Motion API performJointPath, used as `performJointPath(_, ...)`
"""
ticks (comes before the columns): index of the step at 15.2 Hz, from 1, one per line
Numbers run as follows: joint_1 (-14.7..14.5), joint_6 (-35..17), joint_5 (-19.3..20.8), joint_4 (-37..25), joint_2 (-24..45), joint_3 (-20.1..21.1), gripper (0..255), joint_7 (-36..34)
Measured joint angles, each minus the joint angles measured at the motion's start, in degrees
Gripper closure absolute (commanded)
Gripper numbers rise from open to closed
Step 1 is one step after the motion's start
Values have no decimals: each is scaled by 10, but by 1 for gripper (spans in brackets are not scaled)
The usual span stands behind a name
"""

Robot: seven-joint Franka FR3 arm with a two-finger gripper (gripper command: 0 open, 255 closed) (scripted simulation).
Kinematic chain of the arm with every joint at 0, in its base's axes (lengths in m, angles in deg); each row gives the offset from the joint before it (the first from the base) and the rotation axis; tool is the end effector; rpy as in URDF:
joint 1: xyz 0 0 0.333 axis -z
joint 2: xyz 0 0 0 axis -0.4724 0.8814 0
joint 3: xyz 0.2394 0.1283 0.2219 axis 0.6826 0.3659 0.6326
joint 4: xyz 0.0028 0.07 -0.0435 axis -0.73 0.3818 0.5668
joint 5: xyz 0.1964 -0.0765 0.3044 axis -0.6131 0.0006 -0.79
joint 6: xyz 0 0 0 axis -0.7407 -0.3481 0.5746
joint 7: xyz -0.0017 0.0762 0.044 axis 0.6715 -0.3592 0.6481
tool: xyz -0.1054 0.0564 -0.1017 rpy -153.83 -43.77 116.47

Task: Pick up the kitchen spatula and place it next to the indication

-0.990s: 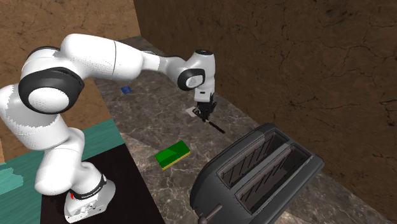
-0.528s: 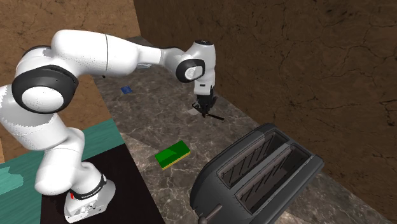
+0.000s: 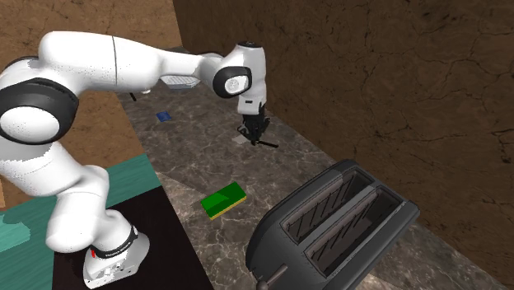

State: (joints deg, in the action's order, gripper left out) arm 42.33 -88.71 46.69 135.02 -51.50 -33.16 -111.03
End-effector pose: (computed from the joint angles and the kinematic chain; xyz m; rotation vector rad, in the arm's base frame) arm 0.5334 -0.0097 0.4765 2.2707 -2.1038 0.0755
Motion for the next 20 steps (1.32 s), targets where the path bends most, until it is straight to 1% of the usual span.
performJointPath(4, -17, -4, -19, 70, -67, 16, 255, -24)
performJointPath(7, -30, -5, -33, 110, -106, 29, 255, -44)
performJointPath(8, -37, -9, -41, 134, -127, 34, 255, -52)
performJointPath(10, -49, -4, -54, 162, -160, 44, 255, -66)
performJointPath(14, -76, 8, -83, 214, -227, 63, 255, -94)
performJointPath(20, -121, 24, -127, 264, -296, 105, 255, -151)
